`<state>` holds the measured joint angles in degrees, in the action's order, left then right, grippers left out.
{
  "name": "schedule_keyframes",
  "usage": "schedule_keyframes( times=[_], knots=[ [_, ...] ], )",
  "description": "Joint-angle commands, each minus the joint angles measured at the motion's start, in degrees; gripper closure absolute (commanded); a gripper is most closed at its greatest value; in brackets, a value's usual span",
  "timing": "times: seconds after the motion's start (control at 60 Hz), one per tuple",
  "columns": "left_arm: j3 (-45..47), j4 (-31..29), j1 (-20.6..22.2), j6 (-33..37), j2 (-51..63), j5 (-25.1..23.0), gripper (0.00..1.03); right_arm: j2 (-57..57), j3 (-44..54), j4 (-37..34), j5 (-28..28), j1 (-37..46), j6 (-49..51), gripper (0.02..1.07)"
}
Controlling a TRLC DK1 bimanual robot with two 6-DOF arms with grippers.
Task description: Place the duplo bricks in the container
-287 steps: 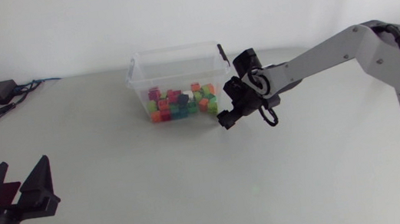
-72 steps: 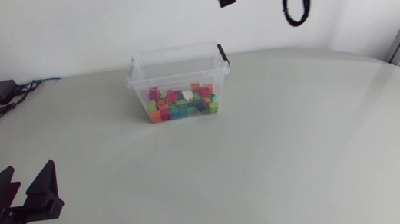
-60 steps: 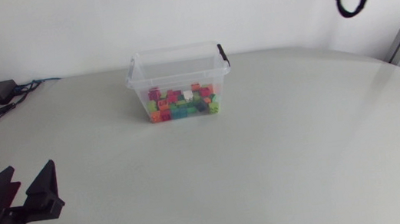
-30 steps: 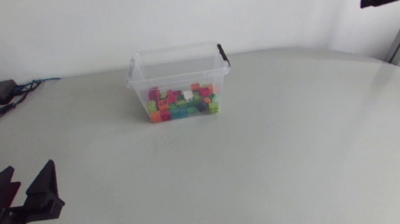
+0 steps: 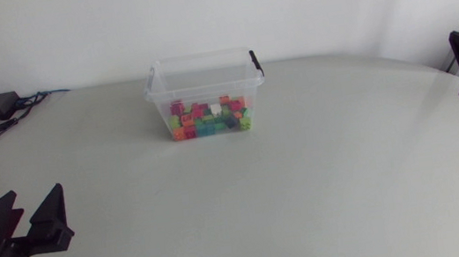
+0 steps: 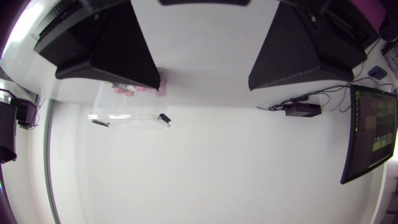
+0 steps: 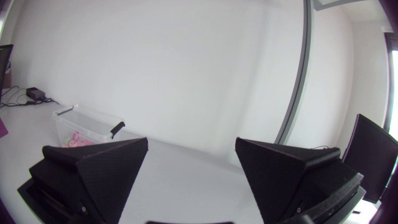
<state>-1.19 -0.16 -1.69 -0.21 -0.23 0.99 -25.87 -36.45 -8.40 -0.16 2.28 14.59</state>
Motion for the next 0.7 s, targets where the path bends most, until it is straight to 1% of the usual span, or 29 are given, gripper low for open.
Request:
schedule_keyframes(
  times=[0.0, 0.15, 0.683],
  knots=[
    [1.1, -0.19, -0.24, -0.23, -0.56, 0.41, 0.04, 3.37, 3.4, -0.21, -0.8, 0.18, 1.41, 0.06],
    [1.1, -0.19, -0.24, -0.23, -0.65, 0.41, 0.04, 9.61, 8.06, -2.23, -2.3, 0.0, 1.58, 0.06],
    [1.15, 0.01, 0.83, 0.01, -0.16, -0.36, 0.04, 18.57, 23.71, 3.63, -0.94, -1.26, -7.33, 0.06]
  ],
)
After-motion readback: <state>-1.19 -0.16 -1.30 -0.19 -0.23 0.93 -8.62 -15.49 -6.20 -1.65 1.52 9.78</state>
